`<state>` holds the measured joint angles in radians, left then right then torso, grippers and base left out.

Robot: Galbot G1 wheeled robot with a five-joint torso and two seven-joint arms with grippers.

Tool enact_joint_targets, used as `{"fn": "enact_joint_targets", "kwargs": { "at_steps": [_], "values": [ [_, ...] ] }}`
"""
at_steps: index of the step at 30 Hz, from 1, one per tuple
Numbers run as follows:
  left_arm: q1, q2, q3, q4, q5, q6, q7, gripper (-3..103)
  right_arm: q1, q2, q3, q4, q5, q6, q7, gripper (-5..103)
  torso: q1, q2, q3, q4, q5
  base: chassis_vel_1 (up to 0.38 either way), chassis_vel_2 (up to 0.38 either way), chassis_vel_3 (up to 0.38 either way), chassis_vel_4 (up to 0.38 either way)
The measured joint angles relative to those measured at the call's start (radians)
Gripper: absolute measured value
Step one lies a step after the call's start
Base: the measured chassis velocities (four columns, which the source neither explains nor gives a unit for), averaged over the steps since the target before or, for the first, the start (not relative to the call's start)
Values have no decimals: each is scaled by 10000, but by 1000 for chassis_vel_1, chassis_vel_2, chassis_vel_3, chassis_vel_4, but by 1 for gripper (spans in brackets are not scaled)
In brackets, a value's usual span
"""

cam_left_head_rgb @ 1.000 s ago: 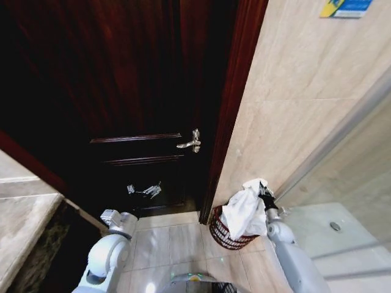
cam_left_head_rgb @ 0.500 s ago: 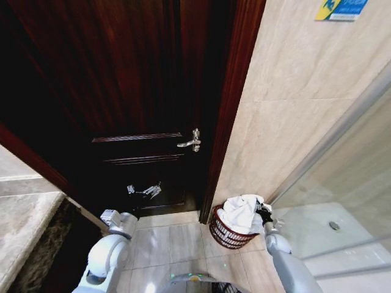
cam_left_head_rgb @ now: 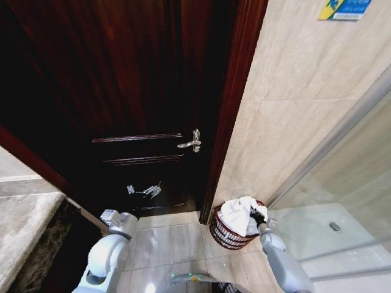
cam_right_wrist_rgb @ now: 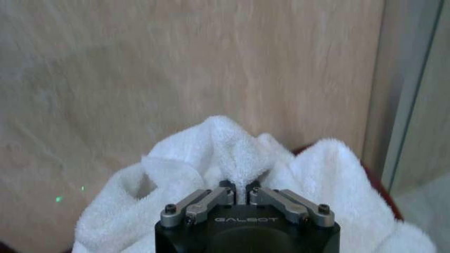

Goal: Discard the used towel into the hamper.

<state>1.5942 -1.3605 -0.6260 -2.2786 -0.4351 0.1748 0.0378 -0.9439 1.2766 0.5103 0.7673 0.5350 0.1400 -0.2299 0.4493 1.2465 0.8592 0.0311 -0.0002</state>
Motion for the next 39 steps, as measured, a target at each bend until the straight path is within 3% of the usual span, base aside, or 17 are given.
{"fn": "enact_joint_targets", "kwargs": {
  "at_steps": [7,15,27,39],
  "values": [
    [0,0,0,0,0,0,-1,100,372,187,59,-631,-499,-536,-55,7,0,0,0,2,0,0,0,0,0],
    [0,0,0,0,0,0,-1,100,890,424,249,-1723,-1360,-619,-293,7,0,0,0,2,2,0,0,0,0],
    [0,0,0,0,0,0,0,100,1123,373,209,-1905,-1786,-1094,-510,7,-16,-35,-18,1,1,0,0,0,0],
    [0,0,0,0,0,0,0,100,1726,362,-270,-2328,-2518,-1690,-486,7,-327,-716,-386,2,3,0,0,0,0]
  ]
}}
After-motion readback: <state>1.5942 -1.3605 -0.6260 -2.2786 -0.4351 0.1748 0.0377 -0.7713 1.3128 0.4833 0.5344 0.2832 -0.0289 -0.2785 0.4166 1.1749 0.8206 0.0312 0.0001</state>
